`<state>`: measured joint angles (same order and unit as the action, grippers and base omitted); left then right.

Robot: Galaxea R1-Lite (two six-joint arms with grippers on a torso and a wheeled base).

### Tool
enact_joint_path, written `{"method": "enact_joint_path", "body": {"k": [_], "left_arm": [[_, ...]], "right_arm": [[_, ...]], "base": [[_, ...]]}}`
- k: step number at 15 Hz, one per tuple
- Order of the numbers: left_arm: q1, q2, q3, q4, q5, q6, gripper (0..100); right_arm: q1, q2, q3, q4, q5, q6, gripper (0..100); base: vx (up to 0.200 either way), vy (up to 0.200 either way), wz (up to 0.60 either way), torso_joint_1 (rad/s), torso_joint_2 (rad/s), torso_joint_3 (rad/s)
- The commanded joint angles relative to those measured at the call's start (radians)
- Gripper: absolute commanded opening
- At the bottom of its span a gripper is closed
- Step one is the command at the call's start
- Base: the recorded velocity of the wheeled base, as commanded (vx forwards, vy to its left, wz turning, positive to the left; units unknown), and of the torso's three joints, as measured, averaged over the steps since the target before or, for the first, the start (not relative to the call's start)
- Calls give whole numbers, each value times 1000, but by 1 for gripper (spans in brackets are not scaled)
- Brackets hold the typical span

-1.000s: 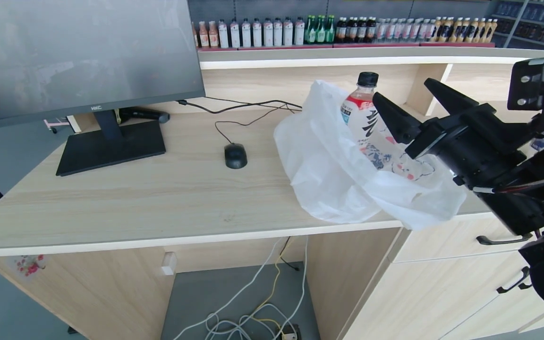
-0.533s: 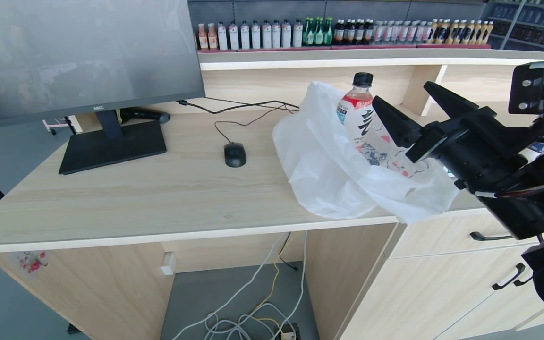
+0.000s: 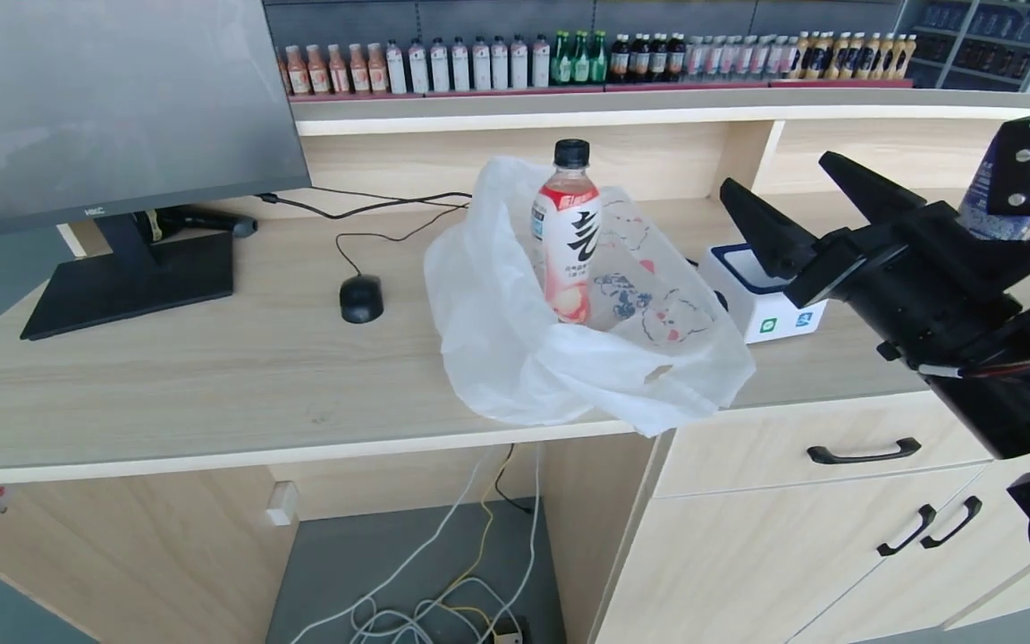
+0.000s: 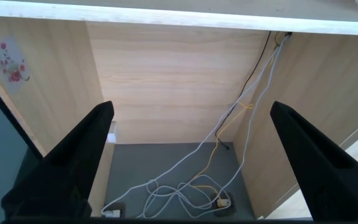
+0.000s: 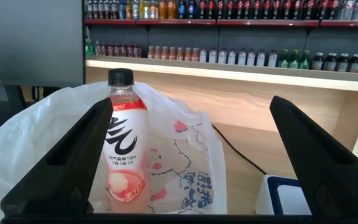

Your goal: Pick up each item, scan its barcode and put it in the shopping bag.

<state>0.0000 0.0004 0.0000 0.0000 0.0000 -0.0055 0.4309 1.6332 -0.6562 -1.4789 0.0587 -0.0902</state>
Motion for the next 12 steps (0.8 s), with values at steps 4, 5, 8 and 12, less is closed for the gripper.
{"method": "enact_joint_path", "body": {"k": [4, 5, 8, 12], "left_arm": [[0, 0, 0, 0, 0, -2, 100], [0, 0, 0, 0, 0, -2, 100], [0, 0, 0, 0, 0, -4, 100], [0, 0, 0, 2, 0, -7, 100]], "right_arm": [[0, -13, 13, 0, 0, 0, 100], [0, -19, 20, 0, 0, 0, 100], [2, -42, 41, 0, 1, -2, 100], [2, -46, 43, 0, 1, -3, 100]], "base": [[0, -200, 0, 2, 4, 1], [0, -200, 0, 7, 7, 2], [0, -200, 0, 2, -2, 2], [0, -200, 0, -2, 2, 2]]}}
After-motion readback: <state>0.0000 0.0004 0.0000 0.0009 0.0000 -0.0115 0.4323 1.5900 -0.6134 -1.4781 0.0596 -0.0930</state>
